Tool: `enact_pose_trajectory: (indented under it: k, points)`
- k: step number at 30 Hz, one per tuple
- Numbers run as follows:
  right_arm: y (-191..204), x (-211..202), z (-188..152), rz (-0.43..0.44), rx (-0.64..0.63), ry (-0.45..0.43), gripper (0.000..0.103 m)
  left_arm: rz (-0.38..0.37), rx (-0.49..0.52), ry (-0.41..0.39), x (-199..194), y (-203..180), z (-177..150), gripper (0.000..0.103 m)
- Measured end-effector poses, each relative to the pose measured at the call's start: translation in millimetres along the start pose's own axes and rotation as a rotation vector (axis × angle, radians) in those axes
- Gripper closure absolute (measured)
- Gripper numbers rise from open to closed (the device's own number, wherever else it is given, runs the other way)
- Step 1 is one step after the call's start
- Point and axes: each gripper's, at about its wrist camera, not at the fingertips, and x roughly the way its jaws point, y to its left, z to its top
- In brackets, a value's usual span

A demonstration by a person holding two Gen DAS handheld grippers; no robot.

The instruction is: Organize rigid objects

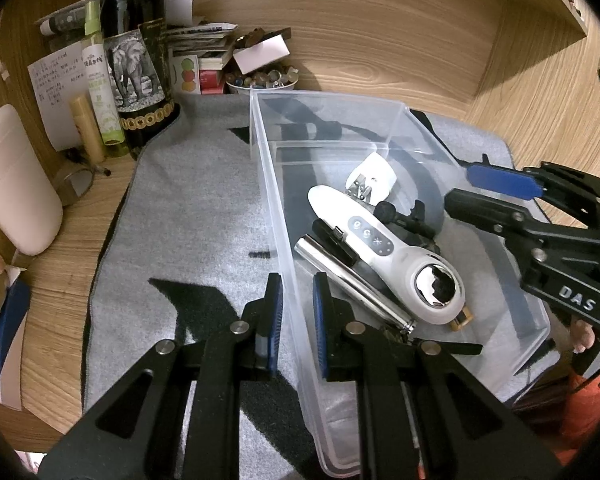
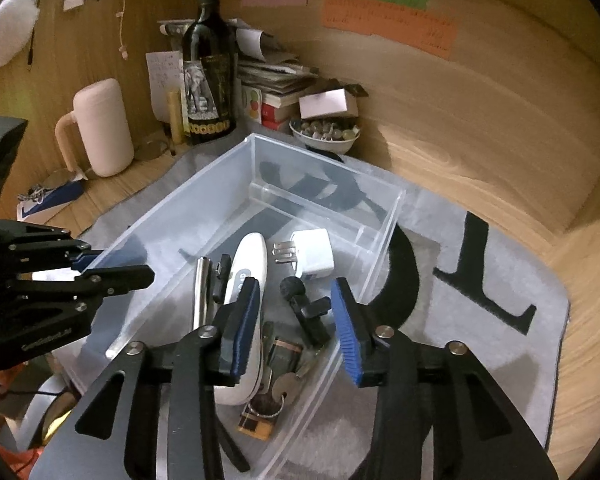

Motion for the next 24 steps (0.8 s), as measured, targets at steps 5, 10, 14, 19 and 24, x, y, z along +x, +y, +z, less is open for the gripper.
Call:
enact_pose_trajectory:
  k: [5, 10, 14, 19, 24]
  points:
    - [-1.1, -14.9, -3.6, -0.004, 0.013, -0.031, 0.058, 0.006, 0.000, -0.020, -10.1, 0.9, 1.1, 0.089]
    - [-2.0, -32.1, -9.8, -0.015, 0.033, -0.070, 0.045, 0.006, 0.004, -0.054, -25.0, 0.2, 0.5, 0.071]
    - [-2.7, -46.0, -15.6, -0.031, 0.050, -0.103, 0.032, 0.008, 0.035, -0.112, -42.8, -8.0, -2.5, 0.055]
    - [-3.6, -66.1, -27.0, -0.056, 0.083, -0.152, 0.023, -0.017, 0.059, -0.181, -61.9, -18.0, -10.2, 0.039]
    - [-3.5, -79.1, -40.1, -0.073, 0.115, -0.181, 0.019, -0.046, 0.061, -0.248, -76.5, -24.5, -19.7, 0.025]
